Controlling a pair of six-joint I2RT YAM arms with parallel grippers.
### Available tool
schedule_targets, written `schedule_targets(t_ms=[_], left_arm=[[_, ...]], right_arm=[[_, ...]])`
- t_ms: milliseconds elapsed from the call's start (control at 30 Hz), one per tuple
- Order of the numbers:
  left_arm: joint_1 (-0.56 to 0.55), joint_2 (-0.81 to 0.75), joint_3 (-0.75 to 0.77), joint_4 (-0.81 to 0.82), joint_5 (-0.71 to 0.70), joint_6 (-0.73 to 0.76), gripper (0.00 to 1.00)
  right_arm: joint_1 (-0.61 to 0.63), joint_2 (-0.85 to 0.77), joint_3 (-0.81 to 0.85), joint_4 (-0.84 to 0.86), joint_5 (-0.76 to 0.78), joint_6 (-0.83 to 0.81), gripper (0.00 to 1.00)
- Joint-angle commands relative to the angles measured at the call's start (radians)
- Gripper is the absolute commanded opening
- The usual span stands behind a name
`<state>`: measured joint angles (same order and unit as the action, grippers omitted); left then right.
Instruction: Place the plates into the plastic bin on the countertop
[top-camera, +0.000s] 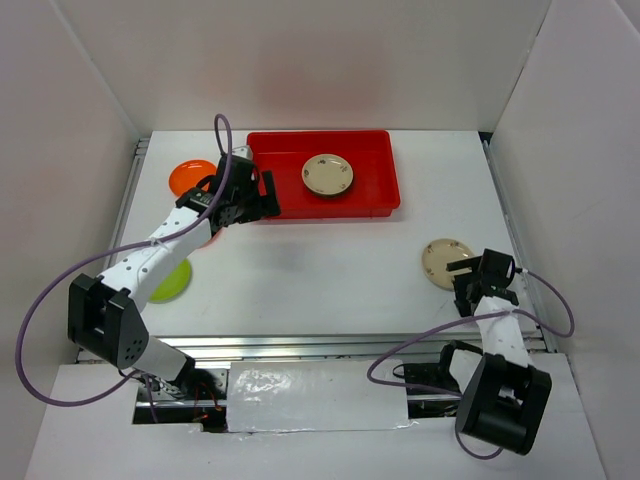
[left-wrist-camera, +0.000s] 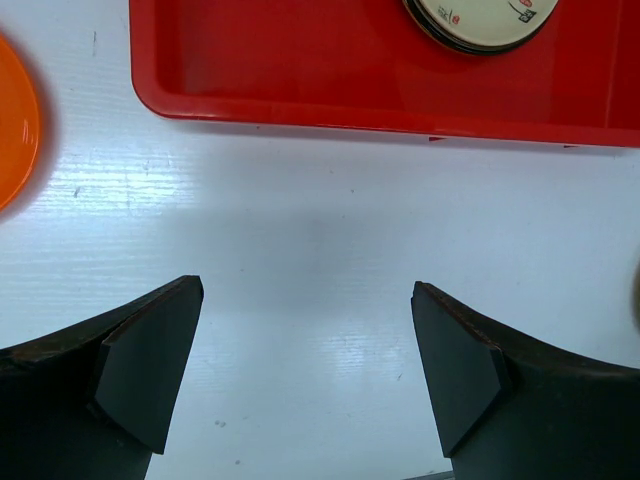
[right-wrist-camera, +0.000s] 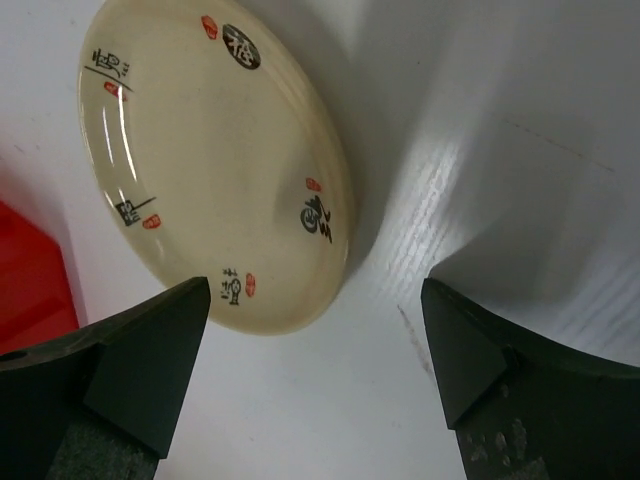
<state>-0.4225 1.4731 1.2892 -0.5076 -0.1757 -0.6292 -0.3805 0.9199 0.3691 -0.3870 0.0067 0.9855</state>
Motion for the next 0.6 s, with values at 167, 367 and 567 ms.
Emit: schedule_targets(t_ms=[167,367,567], left_arm=[[0.001,0.003,0.005,0.058,0.031,0.037,0.99],[0.008,-0.005,0.022,0.044,-0.002,0.026,0.99],[0.069,-0.14,-0.08,0.05,-0.123,-0.116,0.99]], right_arm=[[-0.009,0.16,-0.038,0.194,-0.01,0.044,0.66],[-0.008,0.155,-0.045,0.209,-0.016,0.038,0.09],[0.011,0.062,-0.03,0.205,-0.048,0.057,0.0]])
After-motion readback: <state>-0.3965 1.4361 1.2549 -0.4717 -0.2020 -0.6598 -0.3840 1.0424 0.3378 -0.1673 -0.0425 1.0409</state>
